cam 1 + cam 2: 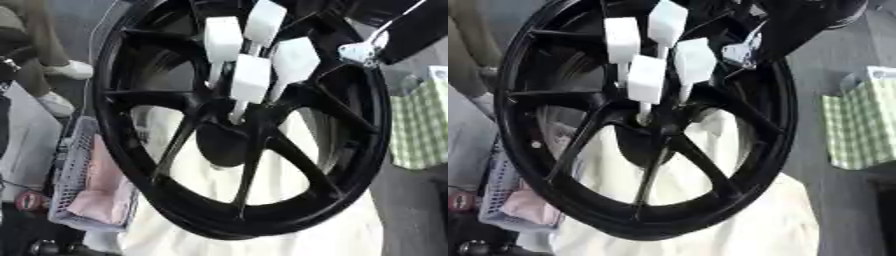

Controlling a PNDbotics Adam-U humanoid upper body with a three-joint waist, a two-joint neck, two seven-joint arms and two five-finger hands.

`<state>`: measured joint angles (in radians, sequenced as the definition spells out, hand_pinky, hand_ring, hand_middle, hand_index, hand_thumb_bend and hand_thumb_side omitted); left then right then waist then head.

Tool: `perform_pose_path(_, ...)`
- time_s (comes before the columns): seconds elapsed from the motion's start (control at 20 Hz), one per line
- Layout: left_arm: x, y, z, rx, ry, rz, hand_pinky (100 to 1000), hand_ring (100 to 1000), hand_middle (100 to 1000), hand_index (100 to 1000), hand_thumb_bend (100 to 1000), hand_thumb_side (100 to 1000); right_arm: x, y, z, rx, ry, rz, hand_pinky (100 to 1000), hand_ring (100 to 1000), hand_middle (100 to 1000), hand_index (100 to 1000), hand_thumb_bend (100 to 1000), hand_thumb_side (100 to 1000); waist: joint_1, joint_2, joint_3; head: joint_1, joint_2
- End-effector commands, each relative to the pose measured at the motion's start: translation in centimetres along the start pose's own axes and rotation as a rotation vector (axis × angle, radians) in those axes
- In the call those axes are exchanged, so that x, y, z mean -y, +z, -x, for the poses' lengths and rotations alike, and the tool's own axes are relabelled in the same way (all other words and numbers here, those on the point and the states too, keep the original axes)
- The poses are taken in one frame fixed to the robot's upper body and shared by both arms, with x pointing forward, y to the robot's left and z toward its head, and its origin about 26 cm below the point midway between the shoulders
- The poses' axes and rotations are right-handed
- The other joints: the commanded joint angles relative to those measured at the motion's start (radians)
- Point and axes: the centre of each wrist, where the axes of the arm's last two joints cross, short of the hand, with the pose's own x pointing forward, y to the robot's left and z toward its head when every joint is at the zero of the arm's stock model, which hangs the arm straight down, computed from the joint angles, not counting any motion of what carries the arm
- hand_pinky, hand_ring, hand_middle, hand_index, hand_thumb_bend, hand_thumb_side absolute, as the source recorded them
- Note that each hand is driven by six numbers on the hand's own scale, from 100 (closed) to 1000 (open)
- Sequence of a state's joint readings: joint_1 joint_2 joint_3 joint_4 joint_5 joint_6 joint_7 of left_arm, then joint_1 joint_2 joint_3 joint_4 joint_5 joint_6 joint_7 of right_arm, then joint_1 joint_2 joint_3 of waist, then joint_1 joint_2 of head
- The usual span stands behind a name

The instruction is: Pull the pin out of the wheel hub.

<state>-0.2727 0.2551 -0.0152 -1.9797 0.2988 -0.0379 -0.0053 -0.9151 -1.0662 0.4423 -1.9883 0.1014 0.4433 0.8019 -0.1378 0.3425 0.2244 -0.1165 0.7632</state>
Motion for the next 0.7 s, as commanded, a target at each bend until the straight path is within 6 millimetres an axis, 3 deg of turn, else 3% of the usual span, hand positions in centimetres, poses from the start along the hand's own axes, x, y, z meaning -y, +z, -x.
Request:
perform_pose_path(0.05,0.29,-0.38,-0.69,0.029,0.001,0.020,808,743,623,802,100,728,0.55,0.64,-0.39,-0.071,-0.073,-0.088,798,888,847,897,100,364,0.006,-0.021,0.001,-0.001,0.000)
perform_pose_path(0.7,0.43,-0.52,-0.73,0.031,0.006,0.030,809,744,624,801,100,729,-0.07,0.06,-0.38,-0.064,-0.105,-0.125,796,889,846,886,100,398,0.005,-0.015,0.008,-0.003,0.001)
